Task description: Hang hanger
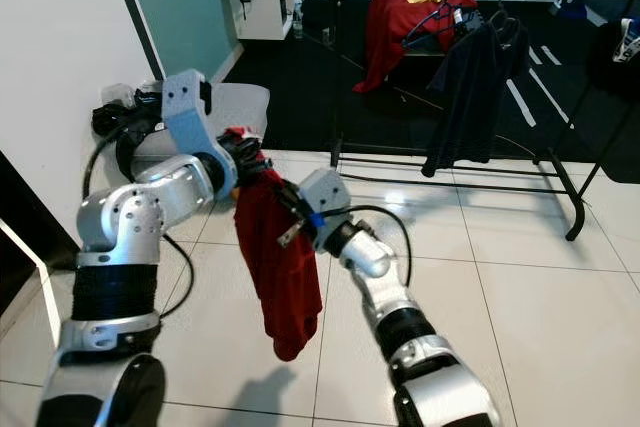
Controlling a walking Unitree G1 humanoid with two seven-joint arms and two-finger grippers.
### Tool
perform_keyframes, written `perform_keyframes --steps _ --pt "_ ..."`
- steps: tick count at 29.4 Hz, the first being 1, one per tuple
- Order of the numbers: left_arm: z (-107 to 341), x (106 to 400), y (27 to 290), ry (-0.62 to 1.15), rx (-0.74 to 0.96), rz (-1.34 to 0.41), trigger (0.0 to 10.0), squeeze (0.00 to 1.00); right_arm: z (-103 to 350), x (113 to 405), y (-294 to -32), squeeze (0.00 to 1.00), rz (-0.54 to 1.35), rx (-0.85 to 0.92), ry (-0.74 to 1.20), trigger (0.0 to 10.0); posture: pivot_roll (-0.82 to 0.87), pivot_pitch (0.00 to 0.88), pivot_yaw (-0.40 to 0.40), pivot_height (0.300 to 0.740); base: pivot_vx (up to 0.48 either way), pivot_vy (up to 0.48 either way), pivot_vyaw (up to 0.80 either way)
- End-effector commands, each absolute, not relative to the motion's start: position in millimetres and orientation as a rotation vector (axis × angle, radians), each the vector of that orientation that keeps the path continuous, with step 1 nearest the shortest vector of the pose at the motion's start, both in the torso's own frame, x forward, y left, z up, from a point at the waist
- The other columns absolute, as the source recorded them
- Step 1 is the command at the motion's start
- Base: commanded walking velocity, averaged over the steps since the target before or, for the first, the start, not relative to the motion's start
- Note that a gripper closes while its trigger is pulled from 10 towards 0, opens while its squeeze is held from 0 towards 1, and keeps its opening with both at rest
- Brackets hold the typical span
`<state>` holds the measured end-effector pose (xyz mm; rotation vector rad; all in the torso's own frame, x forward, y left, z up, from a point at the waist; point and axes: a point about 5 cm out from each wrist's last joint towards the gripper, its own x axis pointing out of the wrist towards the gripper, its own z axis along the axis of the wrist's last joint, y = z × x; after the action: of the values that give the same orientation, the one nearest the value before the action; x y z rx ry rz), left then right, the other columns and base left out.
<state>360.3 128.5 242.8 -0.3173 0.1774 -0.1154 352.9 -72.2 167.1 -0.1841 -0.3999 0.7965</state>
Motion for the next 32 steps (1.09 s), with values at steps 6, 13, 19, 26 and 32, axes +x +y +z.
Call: perform_keyframes --steps 6,13,19,26,32 --pt "238 364 180 0.135 -0.352 0.137 0.8 0.0 190 355 -109 0.0 0.821 -0.188 -0.445 0.0 0.1 0.063 0.024 0.74 0.0 0.0 0.0" --pt "242 364 177 0.107 -0.412 0.052 10.0 1.0 191 356 -111 0.0 0.843 -0.19 -0.434 0.0 0.1 0.066 0.018 0.74 0.0 0.0 0.0" --pt "245 364 187 0.065 -0.339 0.086 10.0 1.0 192 356 -113 0.0 0.878 -0.188 -0.406 0.0 0.1 0.067 0.017 0.74 0.0 0.0 0.0" --pt "248 357 210 0.015 -0.153 0.011 10.0 0.0 190 357 -122 0.0 1.173 -0.251 -0.158 0.0 0.09 0.067 0.007 0.74 0.0 0.0 0.0" --pt "231 347 219 0.088 -0.049 -0.1 10.0 0.0 178 341 -142 0.0 1.526 -0.301 0.239 0.0 0.1 0.067 -0.013 0.74 0.0 0.0 0.0"
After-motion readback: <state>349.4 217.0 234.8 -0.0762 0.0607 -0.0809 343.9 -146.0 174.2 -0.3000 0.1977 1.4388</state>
